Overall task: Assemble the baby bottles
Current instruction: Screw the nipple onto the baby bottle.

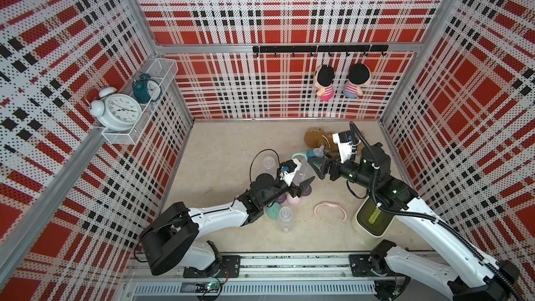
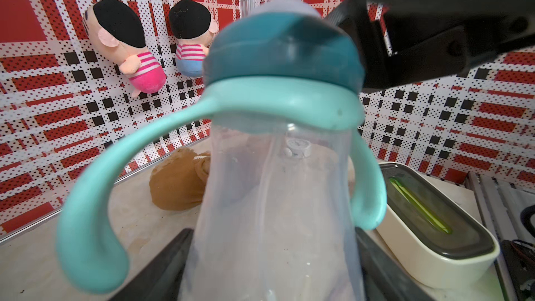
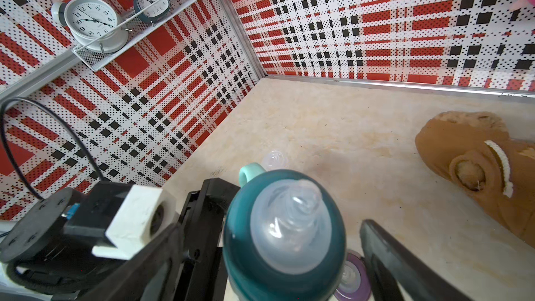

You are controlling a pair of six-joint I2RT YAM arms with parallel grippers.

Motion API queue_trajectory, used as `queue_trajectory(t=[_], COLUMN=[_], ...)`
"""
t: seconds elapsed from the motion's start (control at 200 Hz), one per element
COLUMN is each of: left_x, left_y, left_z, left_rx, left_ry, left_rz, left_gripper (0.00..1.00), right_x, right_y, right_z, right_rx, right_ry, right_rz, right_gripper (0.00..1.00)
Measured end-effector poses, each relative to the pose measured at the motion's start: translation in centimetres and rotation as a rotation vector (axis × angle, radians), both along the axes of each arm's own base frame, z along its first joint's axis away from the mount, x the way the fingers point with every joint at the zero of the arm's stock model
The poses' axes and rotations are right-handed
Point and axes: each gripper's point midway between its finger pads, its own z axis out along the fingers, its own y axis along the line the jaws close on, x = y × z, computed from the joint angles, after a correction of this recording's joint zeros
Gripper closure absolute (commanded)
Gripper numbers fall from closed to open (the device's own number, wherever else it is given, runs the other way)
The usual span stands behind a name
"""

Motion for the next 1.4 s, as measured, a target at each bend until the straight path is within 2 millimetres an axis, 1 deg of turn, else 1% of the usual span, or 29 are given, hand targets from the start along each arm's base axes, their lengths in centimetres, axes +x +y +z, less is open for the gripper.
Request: queue_trajectory(t=[0.155,0.286,0.476,0.671,0.706,0.727,0.767,0.772,0.787,0.817,0.842,0.862,0.867,0.872,0.997,1.117,1.263,1.398], left_x=[-0.8,-1.1,-1.2,-1.0,-0.9,-0.9,-0.8,-0.8,-0.8,-0.8,-0.7,-0.7,-0.7,-0.7,-0.1,0.7,2.0,3.7], left_y=[0.5,0.7,0.7,0.9,0.9,0.9,1.0,1.0,1.0,1.0,0.9,0.9,0.9,0.9,1.3,1.8,2.8,4.7], left_z=[0.5,0.9,1.2,1.4,1.4,1.5,1.5,1.5,1.5,1.4,1.3,1.3,1.3,1.3,1.3,1.1,0.5,-0.1], left_rx=[-0.025,-0.042,-0.06,-0.074,-0.077,-0.08,-0.082,-0.083,-0.084,-0.086,-0.086,-0.087,-0.088,-0.089,-0.109,-0.121,-0.117,-0.112], left_ry=[-0.016,-0.025,-0.02,-0.011,-0.009,-0.007,-0.005,-0.005,-0.004,-0.002,0.001,0.002,0.003,0.005,0.025,0.044,0.078,0.118], left_rz=[-0.023,-0.035,-0.048,-0.052,-0.052,-0.052,-0.053,-0.053,-0.054,-0.055,-0.056,-0.056,-0.056,-0.056,-0.036,-0.008,0.041,0.111], left_gripper=[1.0,1.0,1.0,1.0,0.94,0.88,0.49,0.47,0.35,0.21,0.13,0.08,0.03,0.01,0.02,0.02,0.02,0.02], right_x=[0.1,0.1,0.2,0.2,0.3,0.3,0.3,0.3,0.3,0.4,0.4,0.4,0.4,0.5,0.9,1.7,3.5,5.5], right_y=[0.9,1.6,2.3,2.7,2.7,2.7,2.7,2.7,2.7,2.6,2.6,2.6,2.6,2.6,2.3,1.8,0.6,-0.6], right_z=[-1.0,-0.8,-0.4,-0.2,-0.2,-0.2,-0.2,-0.2,-0.2,-0.2,-0.3,-0.3,-0.3,-0.3,-0.8,-1.5,-2.3,-3.7], right_rx=[0.018,0.042,0.073,0.088,0.09,0.089,0.091,0.091,0.09,0.09,0.089,0.087,0.087,0.087,0.065,0.037,-0.002,-0.054], right_ry=[0.015,0.013,0.003,0.003,0.004,0.004,0.005,0.005,0.005,0.005,0.006,0.006,0.007,0.007,0.009,0.007,-0.002,-0.007], right_rz=[0.036,0.068,0.102,0.116,0.115,0.114,0.113,0.113,0.112,0.109,0.106,0.104,0.104,0.104,0.078,0.036,-0.041,-0.125], right_gripper=[0.05,0.08,0.16,0.3,0.33,0.34,0.34,0.34,0.35,0.35,0.35,0.36,0.36,0.36,0.38,0.39,0.39,0.4])
